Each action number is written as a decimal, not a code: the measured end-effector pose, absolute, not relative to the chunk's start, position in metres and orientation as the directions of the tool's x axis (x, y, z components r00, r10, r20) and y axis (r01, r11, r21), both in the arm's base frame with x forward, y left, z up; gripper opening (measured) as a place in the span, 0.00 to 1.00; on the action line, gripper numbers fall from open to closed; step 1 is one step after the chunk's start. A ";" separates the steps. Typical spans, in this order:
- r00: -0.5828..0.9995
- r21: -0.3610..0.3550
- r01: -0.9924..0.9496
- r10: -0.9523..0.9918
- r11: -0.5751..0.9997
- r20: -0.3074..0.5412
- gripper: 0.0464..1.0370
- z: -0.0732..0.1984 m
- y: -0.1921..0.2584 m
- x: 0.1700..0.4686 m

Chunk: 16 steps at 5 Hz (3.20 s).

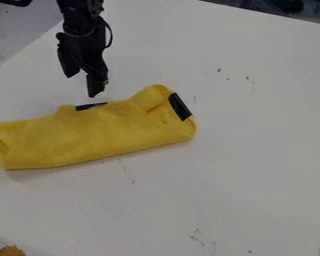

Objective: Unfold the cloth from top left to bottom right

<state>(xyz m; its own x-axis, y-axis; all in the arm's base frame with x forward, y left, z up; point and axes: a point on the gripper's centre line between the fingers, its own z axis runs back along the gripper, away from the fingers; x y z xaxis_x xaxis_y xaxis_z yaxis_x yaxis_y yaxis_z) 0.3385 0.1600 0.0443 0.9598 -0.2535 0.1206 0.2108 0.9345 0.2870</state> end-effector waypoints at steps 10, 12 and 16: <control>0.965 0.188 0.175 -0.207 0.966 0.164 0.39 0.010 0.147 0.357; 0.967 0.240 0.180 -0.216 0.954 0.132 0.05 0.014 0.141 0.348; 0.975 0.225 0.051 -0.097 0.973 0.199 0.02 0.055 0.065 0.282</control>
<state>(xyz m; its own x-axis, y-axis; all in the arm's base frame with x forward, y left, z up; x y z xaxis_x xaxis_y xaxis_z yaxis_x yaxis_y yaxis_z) 0.2822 0.0646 0.0546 0.9752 -0.0973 0.1988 0.0511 0.9729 0.2253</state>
